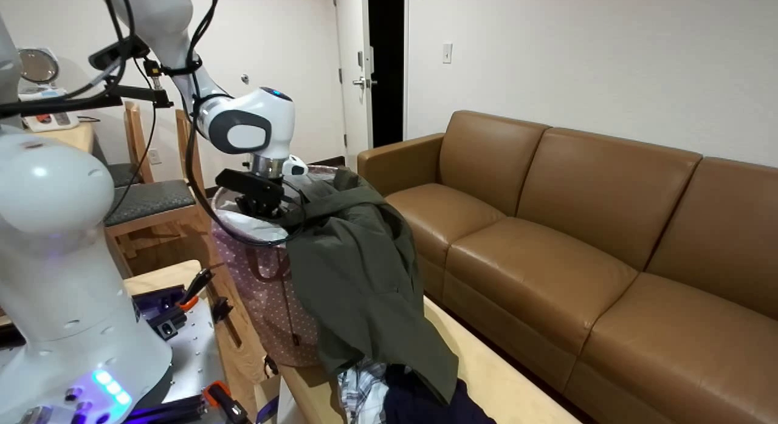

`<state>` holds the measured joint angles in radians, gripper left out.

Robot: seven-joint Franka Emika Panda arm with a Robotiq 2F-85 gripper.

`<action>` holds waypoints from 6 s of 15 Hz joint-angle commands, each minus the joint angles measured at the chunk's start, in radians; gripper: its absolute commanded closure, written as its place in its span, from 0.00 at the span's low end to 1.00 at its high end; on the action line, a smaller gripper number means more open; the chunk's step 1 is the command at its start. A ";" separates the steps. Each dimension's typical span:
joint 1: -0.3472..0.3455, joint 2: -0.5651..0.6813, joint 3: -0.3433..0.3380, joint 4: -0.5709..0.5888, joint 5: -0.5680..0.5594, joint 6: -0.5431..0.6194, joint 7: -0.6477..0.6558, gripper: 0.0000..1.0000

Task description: Pick the cloth and put it in the bag

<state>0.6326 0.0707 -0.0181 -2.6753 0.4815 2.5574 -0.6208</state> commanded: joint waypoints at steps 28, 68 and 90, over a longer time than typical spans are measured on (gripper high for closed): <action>-0.368 -0.535 0.106 -0.136 -0.037 0.196 0.241 0.00; -0.206 0.015 -0.597 -0.130 1.002 -0.061 -0.127 0.00; -0.731 0.337 -0.181 0.080 1.571 -0.513 -0.691 0.40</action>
<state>-0.0616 0.3511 -0.2010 -2.6226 1.9568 2.1824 -1.2083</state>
